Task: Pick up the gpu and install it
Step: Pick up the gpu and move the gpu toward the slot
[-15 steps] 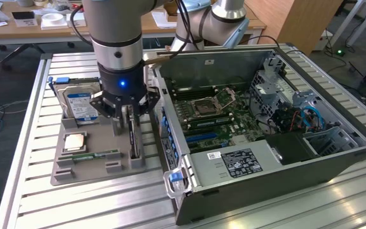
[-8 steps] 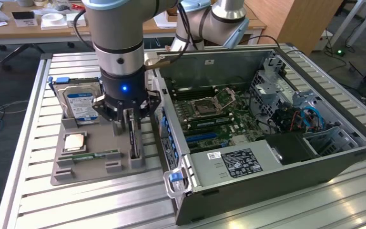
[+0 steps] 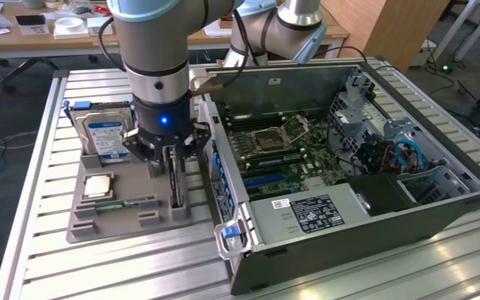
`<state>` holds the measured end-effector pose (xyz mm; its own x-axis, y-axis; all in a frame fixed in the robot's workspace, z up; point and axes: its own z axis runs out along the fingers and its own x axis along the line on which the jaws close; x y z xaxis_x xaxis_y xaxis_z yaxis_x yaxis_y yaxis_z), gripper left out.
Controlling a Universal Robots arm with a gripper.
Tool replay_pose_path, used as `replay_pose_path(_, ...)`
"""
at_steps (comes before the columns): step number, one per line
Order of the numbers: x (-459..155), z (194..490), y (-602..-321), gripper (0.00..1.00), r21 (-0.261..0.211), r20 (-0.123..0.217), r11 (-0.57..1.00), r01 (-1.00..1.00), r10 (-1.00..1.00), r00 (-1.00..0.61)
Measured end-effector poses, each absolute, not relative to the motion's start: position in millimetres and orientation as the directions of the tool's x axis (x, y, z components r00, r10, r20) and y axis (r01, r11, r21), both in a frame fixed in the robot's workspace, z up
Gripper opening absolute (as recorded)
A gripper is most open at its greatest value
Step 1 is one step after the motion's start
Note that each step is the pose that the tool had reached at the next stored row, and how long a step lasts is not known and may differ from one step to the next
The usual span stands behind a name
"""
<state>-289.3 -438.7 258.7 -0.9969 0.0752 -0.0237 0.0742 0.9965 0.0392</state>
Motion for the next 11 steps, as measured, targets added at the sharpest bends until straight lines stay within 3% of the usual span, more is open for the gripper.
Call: replay_pose_path(11, -289.3, 248.6, -432.2, 0.42, 0.039, -0.024, 0.996, 0.074, 0.075, -0.997)
